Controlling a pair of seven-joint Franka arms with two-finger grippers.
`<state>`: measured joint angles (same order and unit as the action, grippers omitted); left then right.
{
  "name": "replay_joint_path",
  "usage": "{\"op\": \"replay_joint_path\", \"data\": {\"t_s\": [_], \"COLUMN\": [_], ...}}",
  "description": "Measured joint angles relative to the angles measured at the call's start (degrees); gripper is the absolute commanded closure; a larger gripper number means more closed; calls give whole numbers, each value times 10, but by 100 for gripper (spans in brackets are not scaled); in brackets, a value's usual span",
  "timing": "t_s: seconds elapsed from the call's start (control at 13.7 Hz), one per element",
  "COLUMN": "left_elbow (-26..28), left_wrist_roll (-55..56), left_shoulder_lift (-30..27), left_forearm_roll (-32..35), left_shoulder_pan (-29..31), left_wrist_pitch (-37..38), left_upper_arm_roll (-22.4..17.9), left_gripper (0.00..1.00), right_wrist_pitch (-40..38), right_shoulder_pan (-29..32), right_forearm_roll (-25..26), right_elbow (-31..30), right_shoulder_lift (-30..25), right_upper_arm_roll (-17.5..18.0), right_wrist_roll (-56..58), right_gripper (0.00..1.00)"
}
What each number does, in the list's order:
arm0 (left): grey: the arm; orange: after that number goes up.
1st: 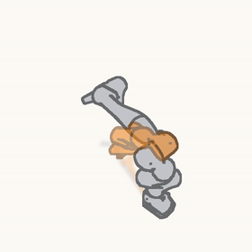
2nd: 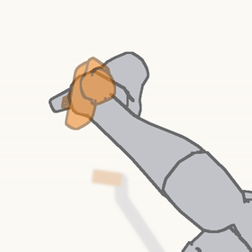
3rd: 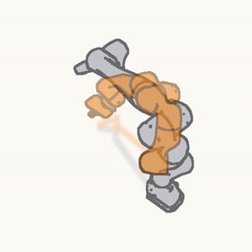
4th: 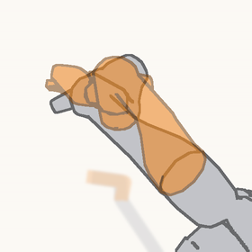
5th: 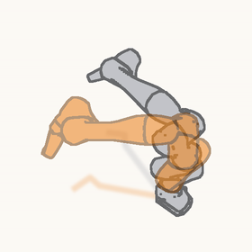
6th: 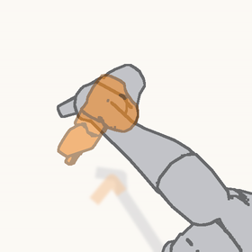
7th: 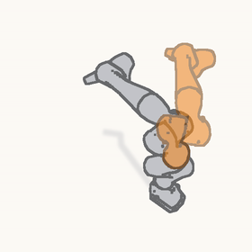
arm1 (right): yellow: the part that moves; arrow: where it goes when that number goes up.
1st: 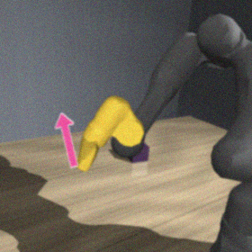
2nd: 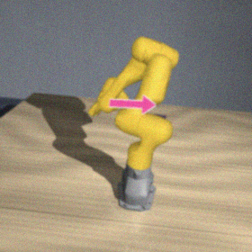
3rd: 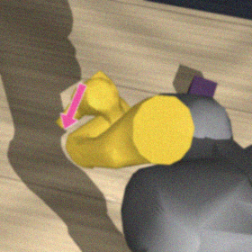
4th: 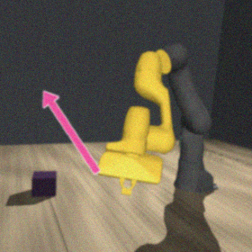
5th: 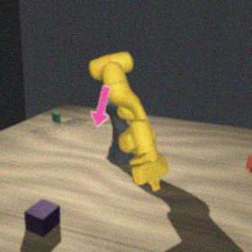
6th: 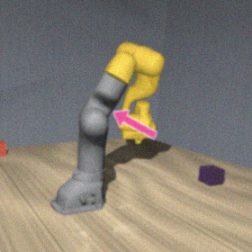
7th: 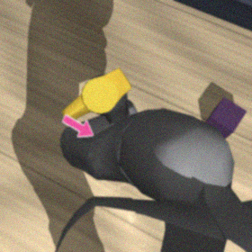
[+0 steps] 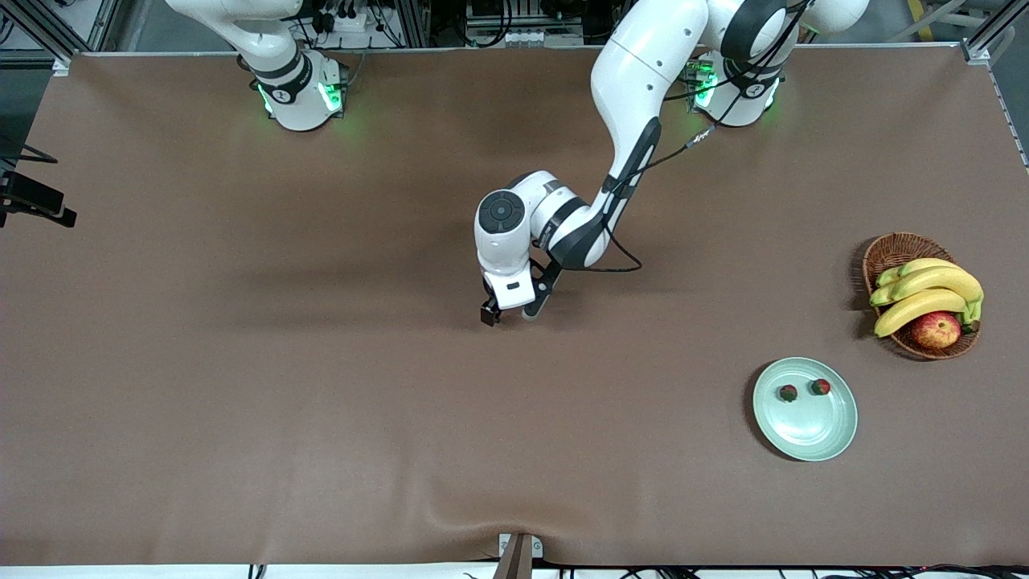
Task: Collect all strawberries into plate
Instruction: 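Grasp the last strawberry with the left gripper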
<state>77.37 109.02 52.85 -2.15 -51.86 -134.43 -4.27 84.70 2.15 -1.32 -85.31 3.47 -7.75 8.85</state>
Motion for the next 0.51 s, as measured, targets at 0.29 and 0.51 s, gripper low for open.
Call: {"op": "replay_joint_path", "data": {"t_s": [0.29, 0.51], "left_elbow": [-1, -1], "left_wrist_roll": [0, 0], "left_shoulder_lift": [2, 2], "left_forearm_roll": [0, 0], "left_shoulder_pan": [0, 0], "left_wrist_pitch": [-4, -4], "left_upper_arm_roll": [1, 1], "left_gripper": [80, 100], "right_wrist_pitch": [-6, -4], "right_shoulder_pan": [0, 0], "right_forearm_roll": [0, 0], "right_elbow": [-4, -11], "right_shoulder_lift": [0, 0], "right_upper_arm_roll": [1, 3], "right_wrist_roll": [0, -23], "right_gripper": [0, 0]}}
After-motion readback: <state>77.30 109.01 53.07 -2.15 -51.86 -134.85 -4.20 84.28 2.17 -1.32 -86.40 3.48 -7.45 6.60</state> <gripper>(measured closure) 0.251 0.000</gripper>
